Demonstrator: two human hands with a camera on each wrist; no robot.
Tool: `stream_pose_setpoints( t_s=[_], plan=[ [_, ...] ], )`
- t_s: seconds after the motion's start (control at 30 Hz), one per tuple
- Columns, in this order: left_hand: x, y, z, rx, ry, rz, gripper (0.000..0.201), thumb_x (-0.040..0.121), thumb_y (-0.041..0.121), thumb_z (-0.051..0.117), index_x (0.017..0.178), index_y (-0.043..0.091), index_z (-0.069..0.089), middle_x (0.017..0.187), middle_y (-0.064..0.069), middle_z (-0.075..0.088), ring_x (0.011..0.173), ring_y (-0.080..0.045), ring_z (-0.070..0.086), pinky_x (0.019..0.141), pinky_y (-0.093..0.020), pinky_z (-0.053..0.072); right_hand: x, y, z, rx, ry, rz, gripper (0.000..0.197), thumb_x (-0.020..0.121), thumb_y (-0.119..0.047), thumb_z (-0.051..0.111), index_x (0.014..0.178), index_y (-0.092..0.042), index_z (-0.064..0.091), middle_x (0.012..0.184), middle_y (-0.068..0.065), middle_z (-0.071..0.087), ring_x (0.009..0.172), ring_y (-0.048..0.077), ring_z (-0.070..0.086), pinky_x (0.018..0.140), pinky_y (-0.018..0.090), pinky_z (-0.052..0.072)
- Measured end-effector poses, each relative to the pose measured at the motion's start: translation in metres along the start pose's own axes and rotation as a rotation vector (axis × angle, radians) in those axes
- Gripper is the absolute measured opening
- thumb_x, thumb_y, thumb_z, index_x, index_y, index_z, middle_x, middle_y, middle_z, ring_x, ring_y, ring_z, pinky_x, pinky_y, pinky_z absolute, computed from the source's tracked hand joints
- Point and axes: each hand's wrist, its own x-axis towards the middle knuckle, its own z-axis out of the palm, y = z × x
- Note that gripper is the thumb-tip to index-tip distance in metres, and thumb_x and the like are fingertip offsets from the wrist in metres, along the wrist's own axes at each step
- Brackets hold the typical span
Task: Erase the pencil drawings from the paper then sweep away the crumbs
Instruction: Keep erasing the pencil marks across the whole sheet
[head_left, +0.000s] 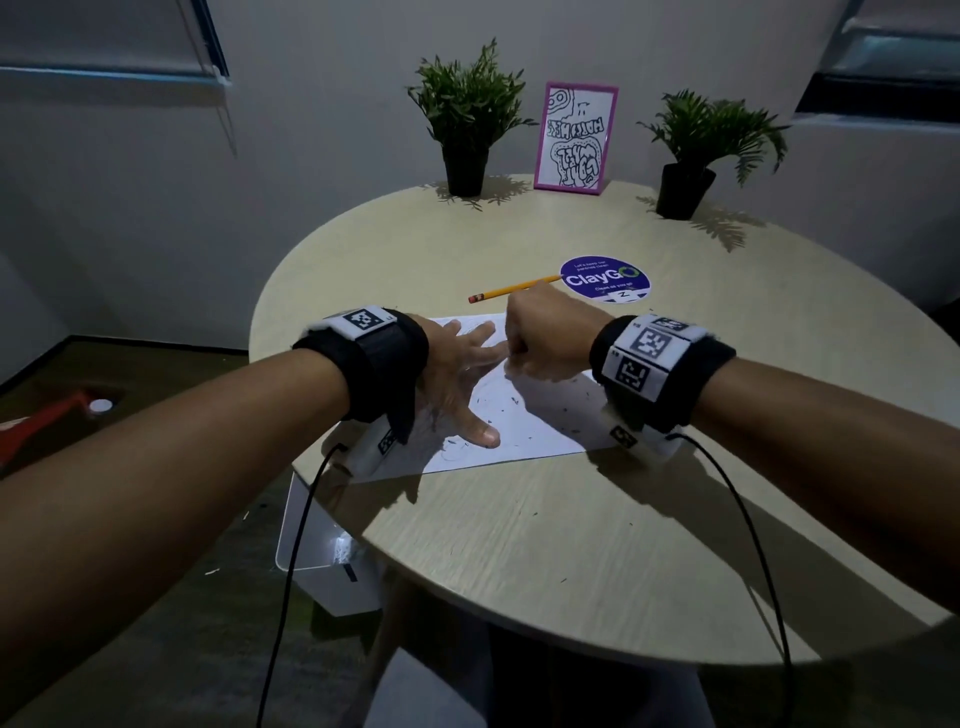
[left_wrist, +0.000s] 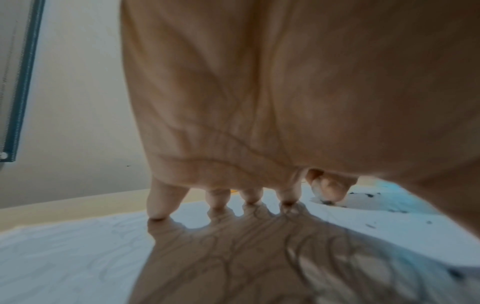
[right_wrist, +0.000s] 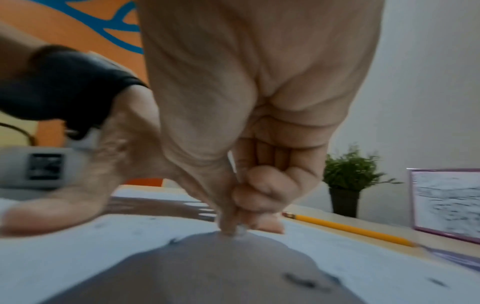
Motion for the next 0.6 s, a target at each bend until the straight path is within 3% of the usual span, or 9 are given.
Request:
stream_pose_setpoints(
  t_s=[0.03, 0.1, 0.17, 0.23, 0.3, 0.33, 0.4, 0.5, 0.6],
  plan=[
    [0.005, -0.003, 0.001, 0.002, -0.002, -0.013, 0.113, 0.075, 0.076, 0.062, 0.155, 0.042, -0.010, 0.165, 0.008, -0.017, 0.153, -0.027, -0.008, 0.120, -0.056, 0.010, -0.002, -0.005, 0.000, -0.025, 0.013, -0.004, 0.018, 0.086, -0.019, 0.074, 0.079, -0.006, 0.063, 0.067, 0.002, 0.048, 0.069, 0.022, 0.053, 0.063, 0.034, 0.047],
    [0.009, -0.007, 0.001, -0.046, -0.036, -0.077, 0.110, 0.070, 0.077, 0.067, 0.156, 0.042, 0.007, 0.166, 0.004, 0.008, 0.152, -0.028, 0.012, 0.120, -0.054, 0.018, -0.007, -0.019, 0.004, -0.017, 0.001, -0.067, 0.034, 0.084, -0.012, 0.073, 0.066, -0.019, 0.045, 0.067, -0.004, 0.037, 0.071, 0.023, 0.051, 0.061, 0.029, 0.038],
    [0.010, -0.010, 0.001, -0.094, -0.072, -0.144, 0.100, 0.071, 0.072, 0.072, 0.152, 0.035, 0.029, 0.154, 0.007, 0.036, 0.142, -0.029, 0.034, 0.117, -0.049, 0.027, -0.019, -0.032, 0.006, 0.067, -0.035, -0.144, 0.045, 0.079, -0.010, 0.078, 0.061, -0.024, 0.039, 0.065, -0.008, 0.038, 0.070, 0.021, 0.051, 0.061, 0.028, 0.041],
    [0.008, -0.010, 0.000, -0.104, -0.064, -0.132, 0.092, 0.075, 0.071, 0.069, 0.151, 0.037, 0.031, 0.158, 0.005, 0.030, 0.145, -0.029, 0.029, 0.118, -0.049, 0.025, -0.022, -0.032, 0.004, 0.098, -0.062, -0.156, 0.035, 0.079, -0.013, 0.079, 0.061, -0.022, 0.050, 0.065, -0.006, 0.046, 0.075, 0.021, 0.053, 0.067, 0.031, 0.046],
    [0.002, -0.003, -0.002, -0.043, -0.043, -0.056, 0.102, 0.075, 0.073, 0.065, 0.155, 0.043, 0.009, 0.166, 0.004, -0.002, 0.153, -0.027, 0.003, 0.120, -0.054, 0.015, -0.013, -0.019, 0.001, 0.053, -0.042, -0.118, 0.017, 0.083, -0.020, 0.077, 0.071, -0.010, 0.069, 0.069, 0.003, 0.059, 0.075, 0.022, 0.054, 0.068, 0.032, 0.047],
    [0.000, 0.000, -0.002, -0.018, -0.034, -0.022, 0.111, 0.074, 0.075, 0.064, 0.155, 0.043, -0.004, 0.165, 0.006, -0.016, 0.153, -0.027, -0.008, 0.121, -0.057, 0.010, -0.008, -0.011, 0.000, 0.029, -0.019, -0.068, 0.019, 0.083, -0.022, 0.077, 0.080, -0.004, 0.072, 0.074, 0.008, 0.065, 0.073, 0.023, 0.056, 0.069, 0.035, 0.051],
    [-0.002, 0.002, -0.002, 0.006, -0.032, -0.009, 0.121, 0.071, 0.078, 0.064, 0.153, 0.041, -0.018, 0.162, 0.009, -0.026, 0.152, -0.027, -0.015, 0.120, -0.060, 0.007, 0.000, 0.001, 0.000, 0.030, 0.020, 0.032, 0.026, 0.083, -0.023, 0.079, 0.087, -0.001, 0.068, 0.081, 0.014, 0.065, 0.071, 0.025, 0.057, 0.068, 0.037, 0.055],
    [-0.005, 0.002, -0.003, 0.009, -0.042, -0.009, 0.119, 0.074, 0.075, 0.064, 0.154, 0.040, -0.015, 0.163, 0.009, -0.023, 0.153, -0.027, -0.012, 0.120, -0.059, 0.010, -0.003, -0.007, 0.001, -0.021, 0.029, -0.004, 0.019, 0.085, -0.017, 0.074, 0.080, -0.008, 0.058, 0.067, -0.001, 0.044, 0.061, 0.017, 0.045, 0.052, 0.026, 0.037],
    [-0.009, 0.005, -0.005, -0.044, -0.058, -0.048, 0.105, 0.074, 0.068, 0.069, 0.157, 0.029, 0.018, 0.164, -0.004, 0.018, 0.148, -0.027, 0.023, 0.119, -0.048, 0.023, -0.019, -0.024, 0.004, 0.078, -0.024, -0.166, 0.032, 0.085, -0.014, 0.074, 0.072, -0.025, 0.047, 0.064, -0.013, 0.039, 0.067, 0.014, 0.040, 0.056, 0.026, 0.033]
  ],
)
